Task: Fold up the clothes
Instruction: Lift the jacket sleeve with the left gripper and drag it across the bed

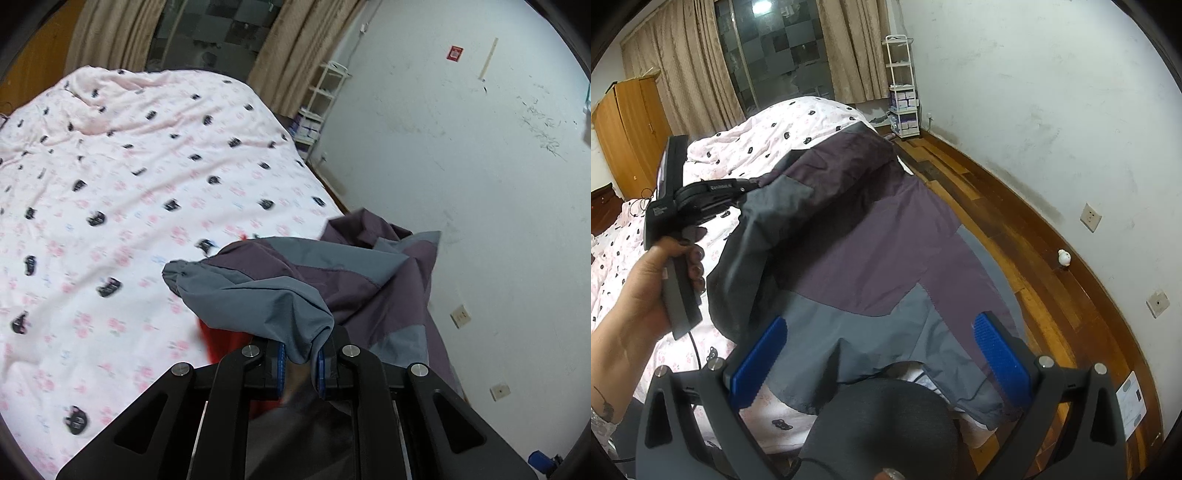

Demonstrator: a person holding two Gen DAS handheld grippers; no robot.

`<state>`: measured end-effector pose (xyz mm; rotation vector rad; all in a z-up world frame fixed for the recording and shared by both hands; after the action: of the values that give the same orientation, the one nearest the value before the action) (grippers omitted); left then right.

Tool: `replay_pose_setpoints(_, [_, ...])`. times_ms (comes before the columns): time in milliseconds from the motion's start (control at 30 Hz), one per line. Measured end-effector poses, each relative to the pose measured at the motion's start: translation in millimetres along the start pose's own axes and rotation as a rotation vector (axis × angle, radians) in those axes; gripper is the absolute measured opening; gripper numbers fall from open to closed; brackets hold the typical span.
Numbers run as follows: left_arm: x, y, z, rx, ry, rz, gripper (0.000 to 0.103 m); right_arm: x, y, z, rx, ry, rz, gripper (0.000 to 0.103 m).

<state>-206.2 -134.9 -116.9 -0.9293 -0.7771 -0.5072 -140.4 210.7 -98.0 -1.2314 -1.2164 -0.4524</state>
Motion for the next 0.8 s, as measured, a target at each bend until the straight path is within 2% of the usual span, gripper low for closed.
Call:
replay_pose_setpoints(233, [28.5,-4.8,-32.5,0.031,-0.048,0.071,0.011,-4.2,-0.6,-13.2,0.021,0.000,-0.002,0.103])
replay_pose_setpoints(667, [93.3,-25.3,-109.2,0.141,-0.075,0.171,0.011,-6.6,-8.8,-34.8,0.072,-0.008,-0.004,0.103])
replay_pose_setpoints(800, [105.6,-22.1,-129.9,0.144,-0.068,0.166,0.008,-5.8,-10.3,-47.7,0.097,-0.002,0.003,0.103])
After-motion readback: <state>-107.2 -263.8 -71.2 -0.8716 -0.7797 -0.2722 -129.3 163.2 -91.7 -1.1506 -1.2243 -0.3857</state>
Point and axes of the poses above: each gripper's, at about its wrist camera, not at the fingertips, and x roughly against the way its jaws point, z to its right, y to its underside, the point moved 9 cm from there along -x, roughly the way its jaws point, and after that the axes turned 15 degrees about -z, right-handed, at the moved point
